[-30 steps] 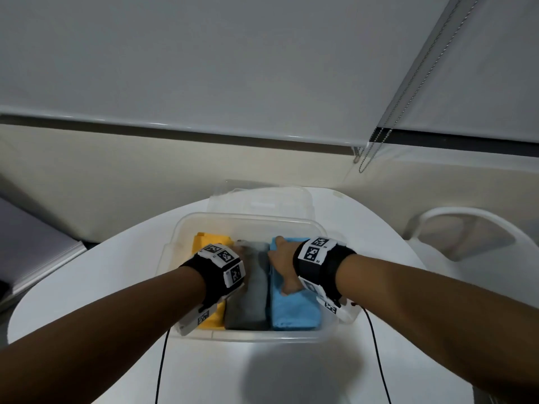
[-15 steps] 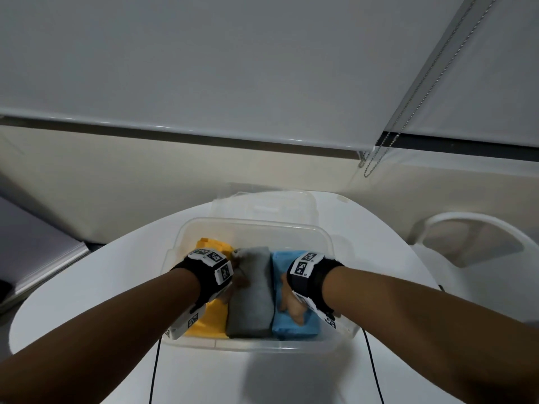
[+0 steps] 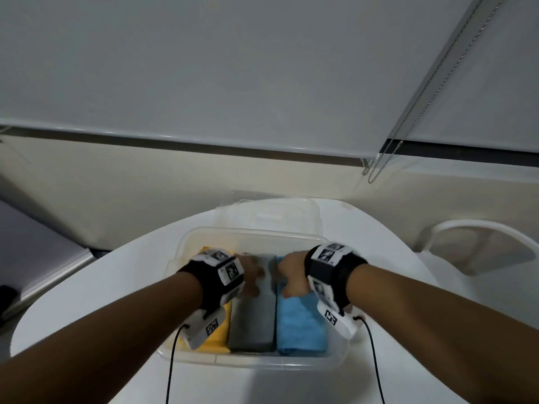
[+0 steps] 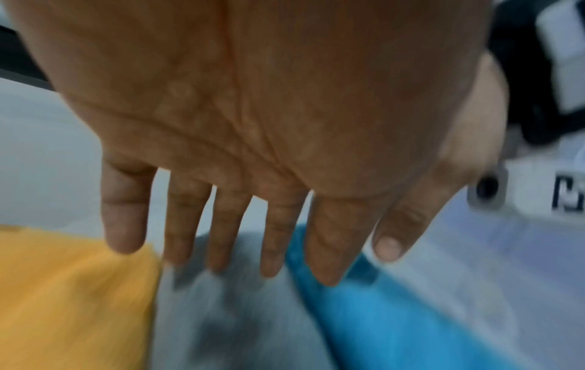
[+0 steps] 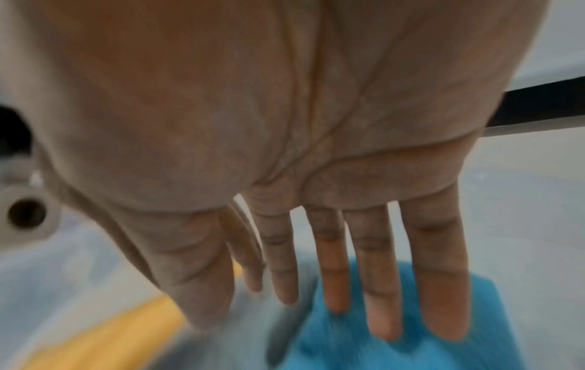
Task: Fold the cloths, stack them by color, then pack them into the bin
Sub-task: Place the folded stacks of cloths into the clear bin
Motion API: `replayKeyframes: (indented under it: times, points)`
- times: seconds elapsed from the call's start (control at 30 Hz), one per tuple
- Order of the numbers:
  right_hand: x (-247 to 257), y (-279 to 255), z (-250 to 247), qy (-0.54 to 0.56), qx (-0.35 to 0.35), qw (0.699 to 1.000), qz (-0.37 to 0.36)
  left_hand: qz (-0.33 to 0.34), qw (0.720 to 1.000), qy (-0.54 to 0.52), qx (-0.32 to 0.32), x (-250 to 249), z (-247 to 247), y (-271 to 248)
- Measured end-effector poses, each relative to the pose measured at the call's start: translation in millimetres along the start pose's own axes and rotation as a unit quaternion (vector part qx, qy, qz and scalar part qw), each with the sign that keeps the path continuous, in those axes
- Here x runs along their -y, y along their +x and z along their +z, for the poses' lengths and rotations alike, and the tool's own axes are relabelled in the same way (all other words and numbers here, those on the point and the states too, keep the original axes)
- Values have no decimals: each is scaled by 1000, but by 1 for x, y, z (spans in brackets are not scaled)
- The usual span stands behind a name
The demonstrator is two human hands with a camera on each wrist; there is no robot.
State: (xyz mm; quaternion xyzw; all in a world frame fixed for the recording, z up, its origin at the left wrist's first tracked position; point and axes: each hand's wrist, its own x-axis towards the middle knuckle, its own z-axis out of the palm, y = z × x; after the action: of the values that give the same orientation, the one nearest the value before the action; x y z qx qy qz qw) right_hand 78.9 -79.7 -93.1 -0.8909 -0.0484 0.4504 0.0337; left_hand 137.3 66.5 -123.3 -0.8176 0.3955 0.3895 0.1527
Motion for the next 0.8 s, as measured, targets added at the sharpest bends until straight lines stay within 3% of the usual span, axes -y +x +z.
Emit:
replayKeyframes:
  times: [0.07,0.17,0.3,0.43,0.57,0.7,0.8]
  points:
    - [-13,-17,-23,60,-73,995,-15,-8,996,-88,-20,9,-34,-13]
    - [-53,-36,-56,205,-142,968,-9,-40,957,-283,-51,55,-85,-24]
    - [-110,-29,-72,324,-194,925,40,-160,941,-263,-139,125,-114,-15]
    - [-153,6,-58,351,-181,913,104,-227,943,-224,-91,177,-93,14]
    - [-182,46,-40,357,-161,906,163,-234,944,-223,-64,217,-70,59]
    - [-192,87,-21,348,-149,904,199,-196,949,-245,-36,213,-70,91]
    - [-188,117,-5,419,-131,878,192,-201,929,-304,-58,208,-62,105]
